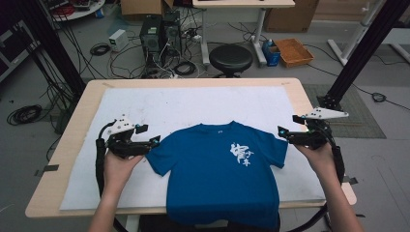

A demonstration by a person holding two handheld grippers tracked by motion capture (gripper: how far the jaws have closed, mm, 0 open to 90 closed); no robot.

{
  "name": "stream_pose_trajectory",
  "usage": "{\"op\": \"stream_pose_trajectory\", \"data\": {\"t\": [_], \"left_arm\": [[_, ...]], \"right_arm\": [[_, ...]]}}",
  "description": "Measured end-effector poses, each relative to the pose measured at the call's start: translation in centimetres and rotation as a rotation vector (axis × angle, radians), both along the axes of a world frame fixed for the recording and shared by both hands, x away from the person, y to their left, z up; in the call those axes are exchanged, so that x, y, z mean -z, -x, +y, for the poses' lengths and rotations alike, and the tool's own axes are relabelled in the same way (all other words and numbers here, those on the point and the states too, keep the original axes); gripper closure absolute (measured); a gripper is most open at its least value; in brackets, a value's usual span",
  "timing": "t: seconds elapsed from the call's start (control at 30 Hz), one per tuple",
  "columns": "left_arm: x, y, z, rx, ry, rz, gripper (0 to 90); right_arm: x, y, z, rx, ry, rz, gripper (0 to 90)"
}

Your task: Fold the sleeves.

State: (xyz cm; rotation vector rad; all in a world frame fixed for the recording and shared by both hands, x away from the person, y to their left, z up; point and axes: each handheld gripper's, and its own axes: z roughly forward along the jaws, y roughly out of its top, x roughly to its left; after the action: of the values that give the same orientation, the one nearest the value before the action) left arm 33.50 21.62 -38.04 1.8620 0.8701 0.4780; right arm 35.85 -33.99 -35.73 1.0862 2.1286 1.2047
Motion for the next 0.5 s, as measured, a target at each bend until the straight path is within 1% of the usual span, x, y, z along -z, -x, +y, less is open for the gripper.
{"op": "stream_pose_trajectory", "data": {"t": [0.13, 0.17, 0.37, 0.43, 0.5], "left_arm": [[0.0, 0.0, 0.2, -0.004, 0.0, 0.0, 32.7], [0.1, 0.0, 0.3, -0.004, 0.01, 0.007, 32.7], [0.3, -0.1, 0.5, -0.004, -0.005, 0.021, 32.6], [0.6, -0.2, 0.8, -0.004, -0.006, 0.034, 32.7], [0.9, -0.3, 1.3, -0.003, 0.018, 0.042, 32.6]], "right_arm": [[-0.1, 0.0, -0.1, 0.012, 0.0, -0.008, 23.0], [-0.1, 0.0, -0.1, 0.013, 0.002, -0.011, 23.0], [0.0, -0.2, -0.2, 0.021, 0.0, -0.001, 23.0], [0.1, -0.2, -0.3, 0.025, 0.002, -0.002, 23.1], [0.1, -0.2, -0.3, 0.025, 0.0, -0.002, 23.1]]}}
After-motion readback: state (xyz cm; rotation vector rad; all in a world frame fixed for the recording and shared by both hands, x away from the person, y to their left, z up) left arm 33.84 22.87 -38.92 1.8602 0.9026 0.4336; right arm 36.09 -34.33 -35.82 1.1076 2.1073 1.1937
